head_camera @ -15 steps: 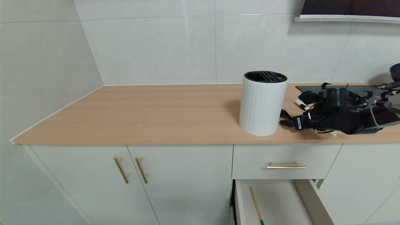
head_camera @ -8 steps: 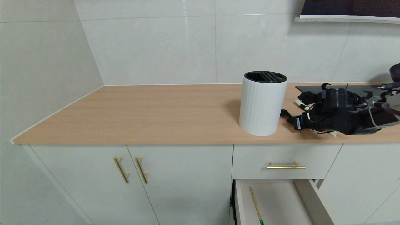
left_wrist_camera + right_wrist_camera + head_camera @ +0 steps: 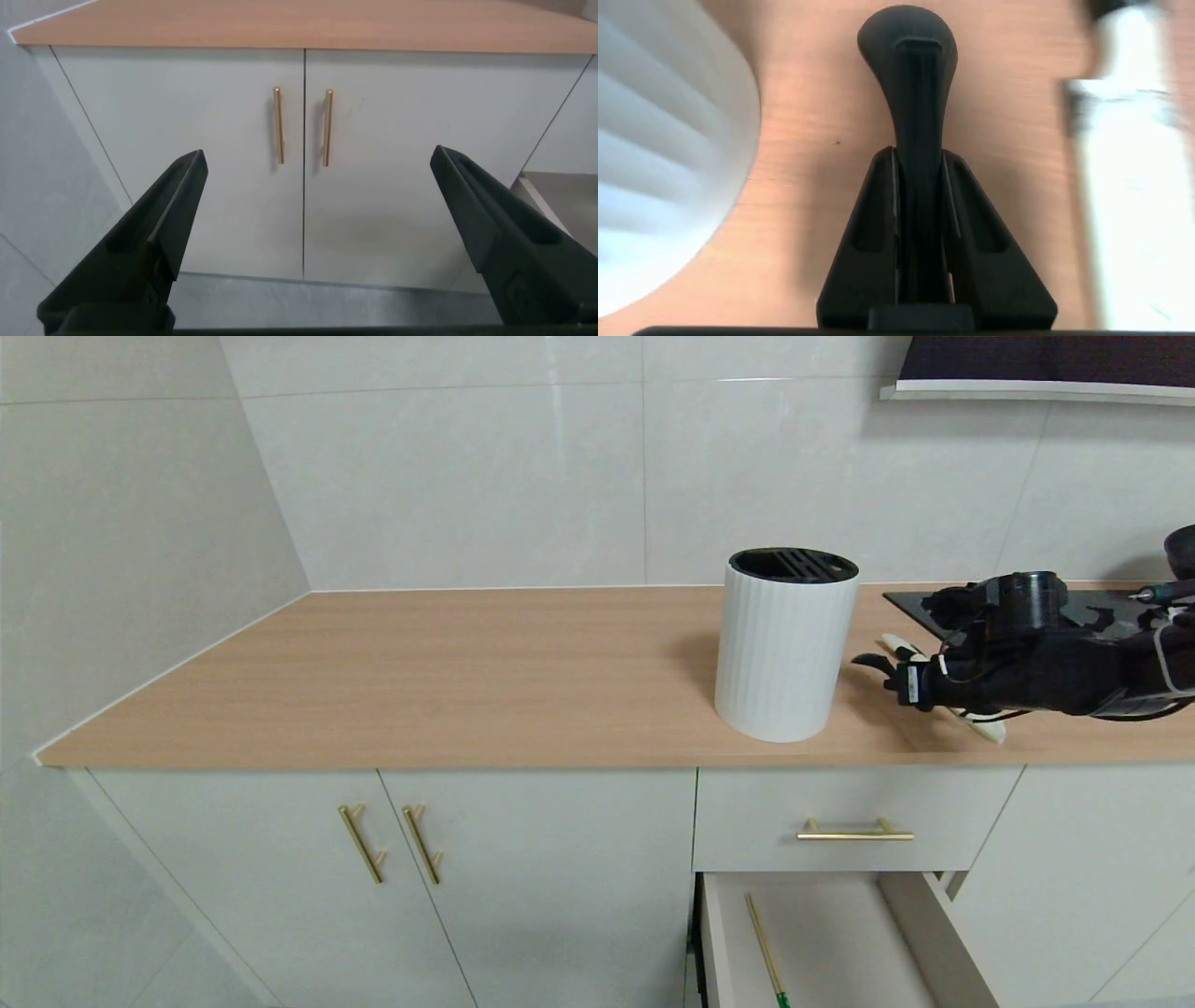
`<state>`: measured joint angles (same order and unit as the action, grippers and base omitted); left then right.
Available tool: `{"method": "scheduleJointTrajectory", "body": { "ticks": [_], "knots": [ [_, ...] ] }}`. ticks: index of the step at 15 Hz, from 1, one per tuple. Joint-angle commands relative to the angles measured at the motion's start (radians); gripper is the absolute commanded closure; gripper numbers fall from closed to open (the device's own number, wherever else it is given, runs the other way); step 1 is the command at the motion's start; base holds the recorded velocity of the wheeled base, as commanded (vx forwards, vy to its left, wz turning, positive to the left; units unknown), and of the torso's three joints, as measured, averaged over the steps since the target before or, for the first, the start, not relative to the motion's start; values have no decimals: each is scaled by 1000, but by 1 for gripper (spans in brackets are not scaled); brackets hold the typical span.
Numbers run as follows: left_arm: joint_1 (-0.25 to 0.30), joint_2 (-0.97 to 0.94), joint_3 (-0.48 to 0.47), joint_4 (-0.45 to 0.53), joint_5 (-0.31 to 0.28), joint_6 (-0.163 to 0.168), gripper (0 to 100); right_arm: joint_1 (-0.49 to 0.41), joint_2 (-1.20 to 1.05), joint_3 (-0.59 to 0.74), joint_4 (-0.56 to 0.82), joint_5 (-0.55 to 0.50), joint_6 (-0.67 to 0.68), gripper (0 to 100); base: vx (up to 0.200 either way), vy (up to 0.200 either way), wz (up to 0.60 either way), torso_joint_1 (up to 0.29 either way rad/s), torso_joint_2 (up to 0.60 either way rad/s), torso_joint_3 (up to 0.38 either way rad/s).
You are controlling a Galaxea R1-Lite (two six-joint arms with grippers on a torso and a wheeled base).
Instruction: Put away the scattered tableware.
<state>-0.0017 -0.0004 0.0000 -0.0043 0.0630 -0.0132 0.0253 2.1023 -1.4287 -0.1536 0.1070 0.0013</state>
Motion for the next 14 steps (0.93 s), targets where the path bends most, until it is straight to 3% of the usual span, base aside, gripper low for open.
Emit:
{"method": "scheduleJointTrajectory", "body": {
  "ticks": [1,4,7,14],
  "knots": [
    [0,0,0,0,0,1,0,1,-240,128,131,-15,59,100,0,0,0,0,0,0],
    [0,0,0,0,0,1,0,68,-452,367,129,-78,123,100,0,0,0,0,0,0],
    [0,0,0,0,1,1,0,134,-596,568,126,-78,123,100,0,0,0,0,0,0],
    [0,0,0,0,0,-1,0,235,-578,738,52,-115,115,100,0,0,0,-5,10,8]
  ]
}}
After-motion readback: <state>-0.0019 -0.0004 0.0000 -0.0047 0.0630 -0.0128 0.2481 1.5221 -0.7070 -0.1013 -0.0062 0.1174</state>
